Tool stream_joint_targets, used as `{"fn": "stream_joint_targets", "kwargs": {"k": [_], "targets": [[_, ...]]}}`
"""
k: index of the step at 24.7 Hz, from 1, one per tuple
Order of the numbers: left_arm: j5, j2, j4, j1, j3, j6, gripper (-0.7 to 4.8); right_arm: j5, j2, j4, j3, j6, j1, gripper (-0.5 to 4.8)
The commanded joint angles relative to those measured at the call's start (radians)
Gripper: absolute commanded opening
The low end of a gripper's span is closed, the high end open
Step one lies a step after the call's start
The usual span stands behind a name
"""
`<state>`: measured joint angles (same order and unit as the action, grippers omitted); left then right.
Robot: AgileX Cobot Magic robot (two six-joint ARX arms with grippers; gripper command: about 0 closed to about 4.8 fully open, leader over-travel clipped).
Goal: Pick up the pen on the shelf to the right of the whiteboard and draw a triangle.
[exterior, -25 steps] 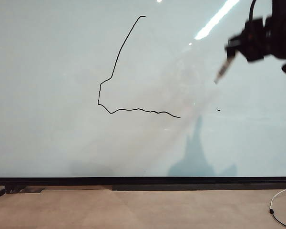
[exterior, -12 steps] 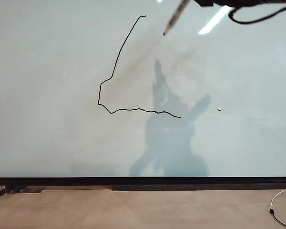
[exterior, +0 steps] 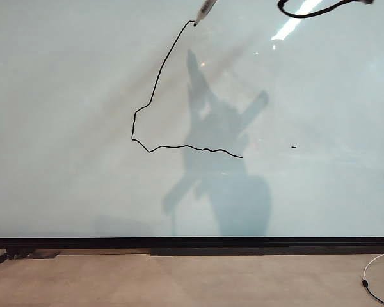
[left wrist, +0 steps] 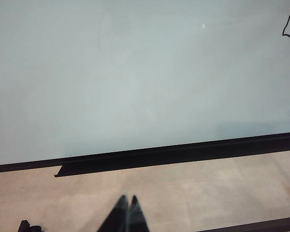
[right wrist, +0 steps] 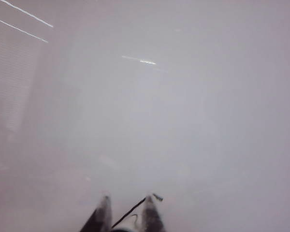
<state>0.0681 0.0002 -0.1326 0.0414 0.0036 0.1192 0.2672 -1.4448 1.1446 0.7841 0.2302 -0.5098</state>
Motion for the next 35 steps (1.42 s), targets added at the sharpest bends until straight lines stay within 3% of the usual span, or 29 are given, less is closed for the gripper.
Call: {"fn": "stream_joint_targets", "kwargs": {"k": [1, 35], "targets": [[0.003, 0.0, 0.006, 0.0, 0.003, 0.001, -0.05, 0.023, -0.034, 0.041, 0.045, 0.003, -0.01, -0.03], [0.003, 0.0, 0.006, 0.0, 0.003, 0.001, -0.05, -0.029, -0.047, -0.019, 0.099, 0.089, 0.004, -0.03]]}}
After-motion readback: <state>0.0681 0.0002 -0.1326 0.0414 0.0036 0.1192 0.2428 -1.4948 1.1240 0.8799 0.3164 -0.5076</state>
